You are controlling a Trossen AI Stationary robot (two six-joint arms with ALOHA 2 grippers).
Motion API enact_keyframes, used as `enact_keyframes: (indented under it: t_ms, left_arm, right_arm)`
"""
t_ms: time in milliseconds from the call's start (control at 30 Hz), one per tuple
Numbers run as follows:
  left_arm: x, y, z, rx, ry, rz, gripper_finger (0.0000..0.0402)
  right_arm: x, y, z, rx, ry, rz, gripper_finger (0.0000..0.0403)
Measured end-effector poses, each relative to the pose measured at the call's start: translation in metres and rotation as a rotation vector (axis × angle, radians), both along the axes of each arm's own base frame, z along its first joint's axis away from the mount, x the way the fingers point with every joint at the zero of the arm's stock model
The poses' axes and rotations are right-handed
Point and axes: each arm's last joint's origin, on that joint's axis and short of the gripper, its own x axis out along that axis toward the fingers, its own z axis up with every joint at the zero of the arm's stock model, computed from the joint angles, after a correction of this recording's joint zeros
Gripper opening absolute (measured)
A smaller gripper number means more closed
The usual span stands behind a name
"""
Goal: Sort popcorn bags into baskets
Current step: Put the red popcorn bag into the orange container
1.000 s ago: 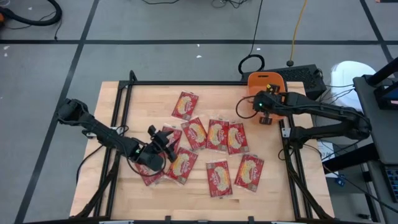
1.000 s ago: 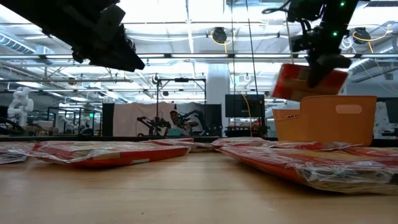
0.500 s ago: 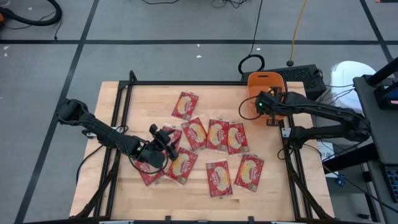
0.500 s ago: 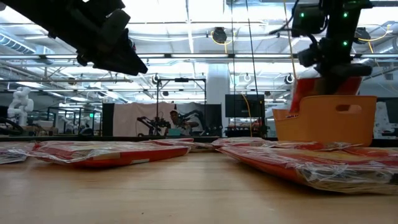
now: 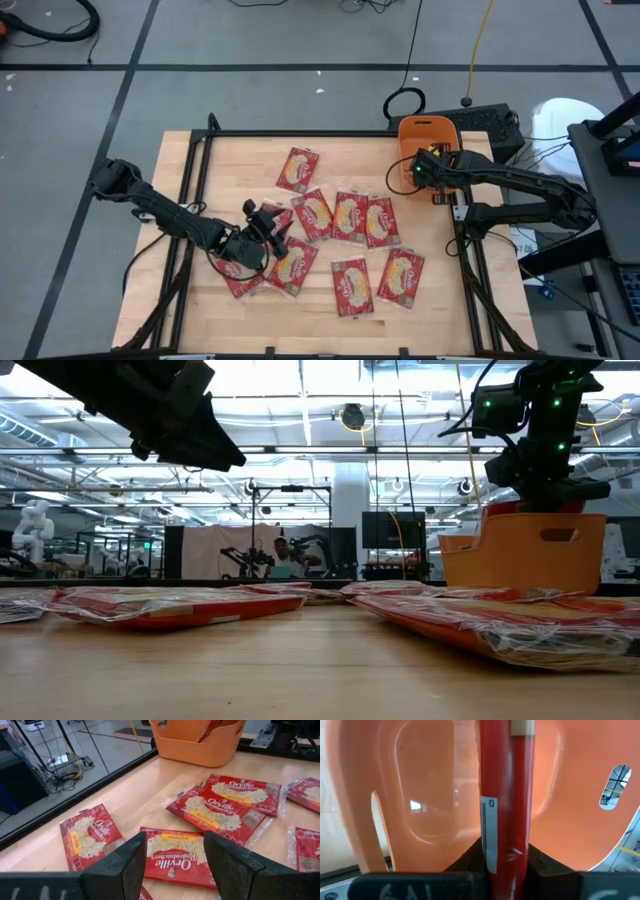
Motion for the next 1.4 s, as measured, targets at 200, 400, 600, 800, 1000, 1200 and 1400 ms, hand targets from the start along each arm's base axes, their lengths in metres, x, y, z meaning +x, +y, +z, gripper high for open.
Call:
enact_keyframes:
  t_ms: [200, 400, 600, 800, 1000, 1200, 1400]
  left_arm:
    - [0.000, 0.000, 0.000, -0.009, 0.004, -0.011, 0.0202]
    - [0.000, 0.000, 0.000, -0.009, 0.004, -0.011, 0.0202]
    - [0.000, 0.000, 0.000, -0.006, 0.006, -0.013, 0.0202]
    - [0.000, 0.000, 0.000, -0.005, 0.008, -0.013, 0.0202]
    - [0.000, 0.000, -0.001, -0.002, 0.014, -0.014, 0.0202]
    - [0.001, 0.004, -0.001, -0.003, 0.014, 0.003, 0.0202]
    - [0.004, 0.012, -0.001, -0.013, 0.007, 0.036, 0.0202]
  right_arm:
    - [0.001, 0.000, 0.000, -0.001, 0.000, 0.014, 0.0072]
    - [0.001, 0.000, 0.000, -0.001, -0.002, 0.009, 0.0115]
    - [0.000, 0.001, 0.000, 0.025, -0.005, 0.018, 0.0134]
    - [0.000, 0.001, 0.002, 0.004, -0.032, 0.013, 0.0131]
    - [0.000, 0.006, 0.023, -0.098, -0.148, -0.023, 0.0131]
    - [0.010, 0.018, 0.056, -0.099, -0.443, -0.062, 0.0130]
    - [0.033, 0.042, 0.081, -0.026, -0.741, 0.068, 0.0130]
